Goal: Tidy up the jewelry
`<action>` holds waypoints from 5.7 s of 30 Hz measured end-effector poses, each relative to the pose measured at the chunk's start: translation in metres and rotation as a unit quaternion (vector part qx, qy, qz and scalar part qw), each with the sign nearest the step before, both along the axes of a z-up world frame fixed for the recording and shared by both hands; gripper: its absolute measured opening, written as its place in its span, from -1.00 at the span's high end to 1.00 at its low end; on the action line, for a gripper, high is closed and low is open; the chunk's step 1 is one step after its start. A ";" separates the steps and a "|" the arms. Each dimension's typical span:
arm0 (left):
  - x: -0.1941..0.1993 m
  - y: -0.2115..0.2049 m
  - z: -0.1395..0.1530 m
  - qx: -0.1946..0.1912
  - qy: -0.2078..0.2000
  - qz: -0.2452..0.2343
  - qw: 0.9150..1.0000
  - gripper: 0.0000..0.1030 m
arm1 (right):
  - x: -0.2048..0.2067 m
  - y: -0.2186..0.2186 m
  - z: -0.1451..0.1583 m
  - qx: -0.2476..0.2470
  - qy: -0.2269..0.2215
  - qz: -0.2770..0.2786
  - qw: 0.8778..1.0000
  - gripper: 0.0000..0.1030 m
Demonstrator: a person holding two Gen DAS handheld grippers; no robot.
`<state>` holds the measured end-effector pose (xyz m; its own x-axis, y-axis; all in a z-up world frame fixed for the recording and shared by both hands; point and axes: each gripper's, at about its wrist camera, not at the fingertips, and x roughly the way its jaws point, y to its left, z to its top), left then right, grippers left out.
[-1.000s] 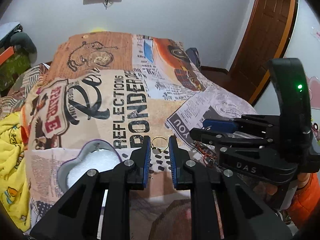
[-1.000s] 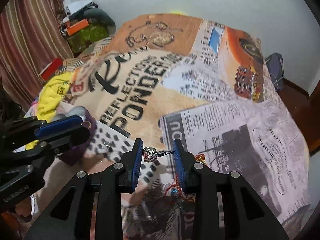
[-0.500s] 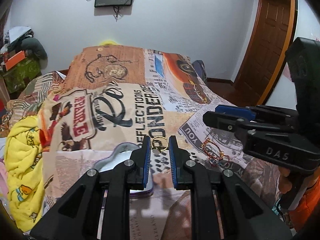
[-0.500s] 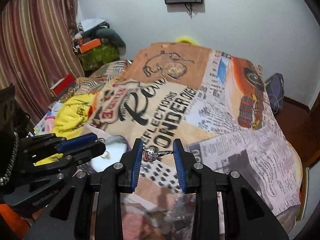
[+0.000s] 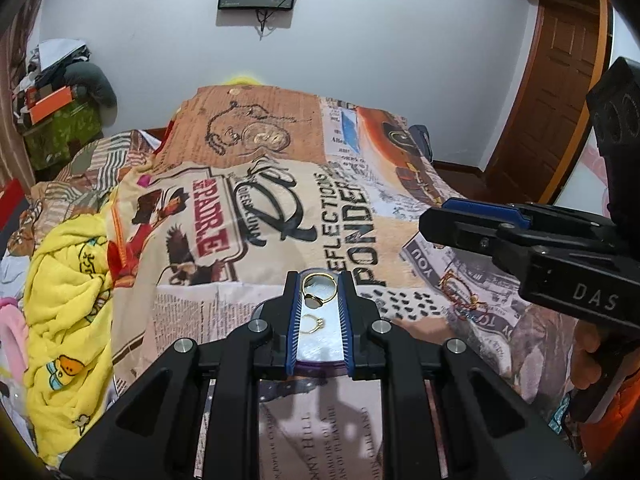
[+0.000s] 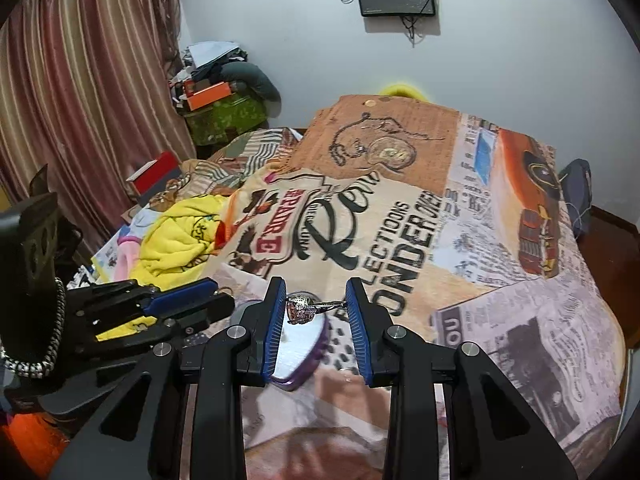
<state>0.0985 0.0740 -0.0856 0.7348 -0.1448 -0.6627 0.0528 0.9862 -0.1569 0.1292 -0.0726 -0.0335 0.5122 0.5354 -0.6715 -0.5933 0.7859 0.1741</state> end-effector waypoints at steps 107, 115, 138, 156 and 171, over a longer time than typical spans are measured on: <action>0.087 -0.110 -0.089 0.072 0.127 -0.061 0.987 0.37 | 0.037 -0.162 -0.098 -0.048 0.136 -0.106 0.984 0.14; 0.091 -0.120 -0.097 0.117 0.145 -0.104 0.977 0.66 | 0.036 -0.165 -0.098 -0.049 0.132 -0.104 0.985 0.14; 0.063 -0.101 -0.059 0.037 0.083 -0.087 0.992 0.83 | 0.048 -0.132 -0.106 -0.048 0.128 -0.082 0.987 0.49; 0.058 -0.092 -0.059 0.010 0.074 -0.091 0.993 0.83 | 0.058 -0.112 -0.121 -0.096 0.125 -0.086 0.984 0.62; 0.027 -0.076 -0.007 0.019 0.015 -0.072 0.997 0.83 | 0.035 -0.100 -0.052 -0.043 0.060 -0.084 0.994 0.62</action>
<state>0.1258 -0.0020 -0.0931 0.6881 -0.2218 -0.6908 0.1902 0.9740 -0.1233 0.1641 -0.1726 -0.0857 0.5028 0.3872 -0.7728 -0.4313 0.8872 0.1640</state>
